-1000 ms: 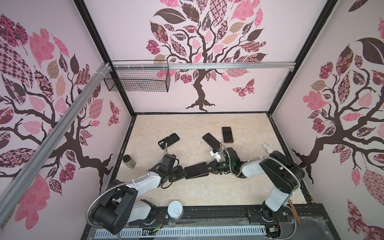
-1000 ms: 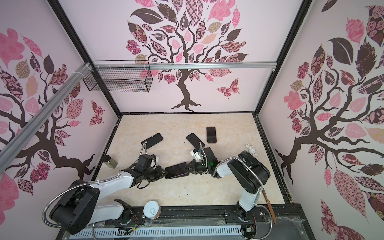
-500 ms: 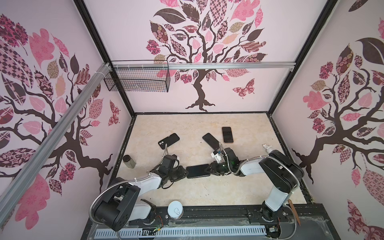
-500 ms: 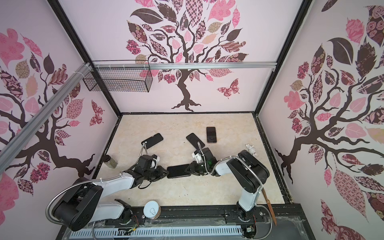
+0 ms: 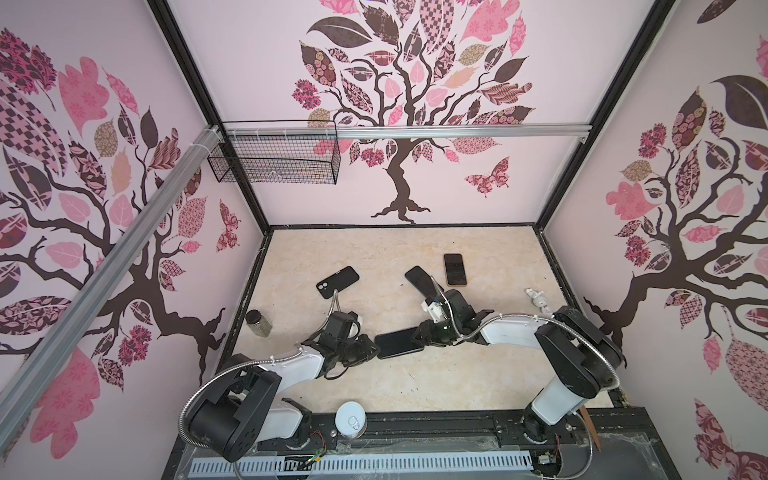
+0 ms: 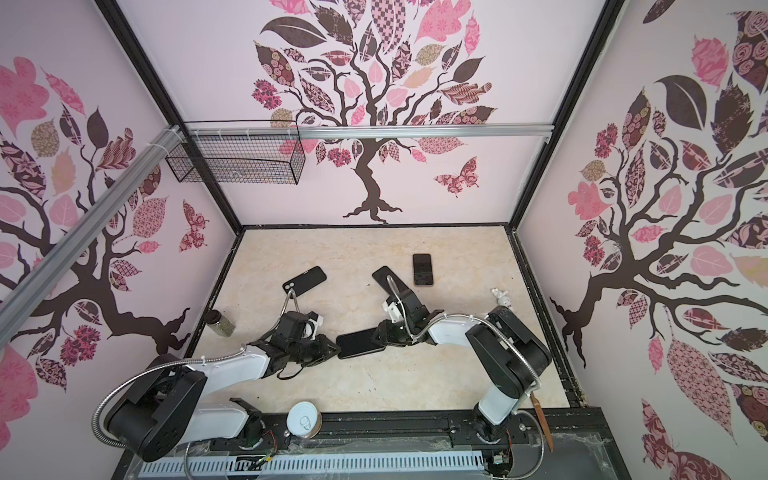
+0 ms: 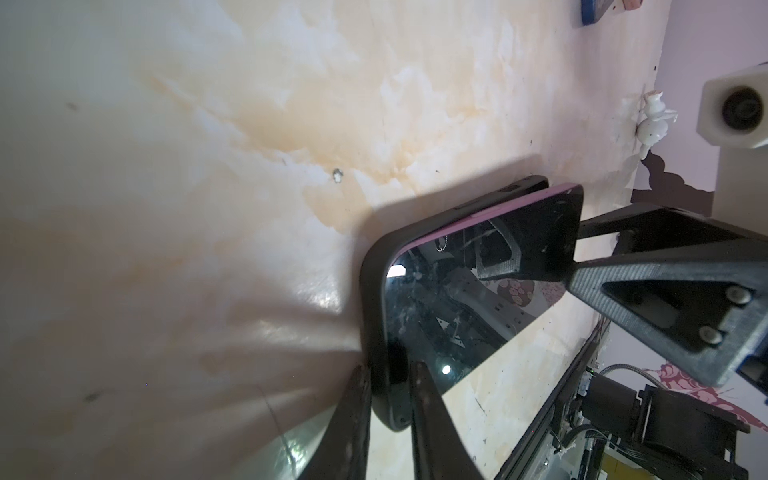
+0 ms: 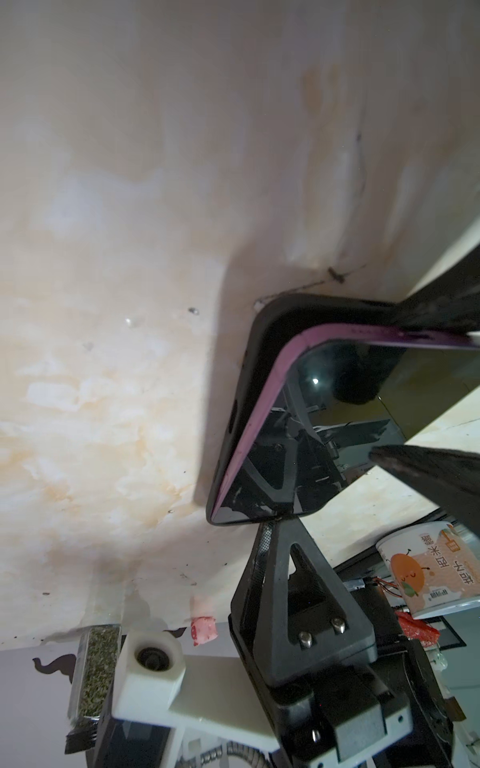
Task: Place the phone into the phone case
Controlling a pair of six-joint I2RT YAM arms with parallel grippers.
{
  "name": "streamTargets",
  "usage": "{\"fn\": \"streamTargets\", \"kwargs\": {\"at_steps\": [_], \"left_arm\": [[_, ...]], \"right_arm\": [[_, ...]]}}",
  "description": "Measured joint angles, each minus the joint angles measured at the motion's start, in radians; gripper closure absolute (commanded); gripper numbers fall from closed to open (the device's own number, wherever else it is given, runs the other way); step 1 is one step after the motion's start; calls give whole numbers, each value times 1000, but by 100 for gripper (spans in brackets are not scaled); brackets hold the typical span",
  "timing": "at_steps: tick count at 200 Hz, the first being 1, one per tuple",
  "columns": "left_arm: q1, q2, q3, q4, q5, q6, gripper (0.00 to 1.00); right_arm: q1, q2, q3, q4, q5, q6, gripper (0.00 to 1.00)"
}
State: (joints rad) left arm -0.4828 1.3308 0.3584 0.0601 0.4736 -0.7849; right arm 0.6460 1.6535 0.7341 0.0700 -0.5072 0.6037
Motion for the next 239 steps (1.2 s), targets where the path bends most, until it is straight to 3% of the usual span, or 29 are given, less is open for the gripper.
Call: {"fn": "streamTargets", "kwargs": {"at_steps": [68, 152, 239], "left_arm": [[0, 0, 0, -2, 6, 0, 77], [0, -4, 0, -1, 18, 3, 72], [0, 3, 0, -2, 18, 7, 76]], "right_arm": [[0, -53, 39, -143, 95, -77, 55], [1, -54, 43, -201, 132, -135, 74], [40, -30, 39, -189, 139, -137, 82]]}}
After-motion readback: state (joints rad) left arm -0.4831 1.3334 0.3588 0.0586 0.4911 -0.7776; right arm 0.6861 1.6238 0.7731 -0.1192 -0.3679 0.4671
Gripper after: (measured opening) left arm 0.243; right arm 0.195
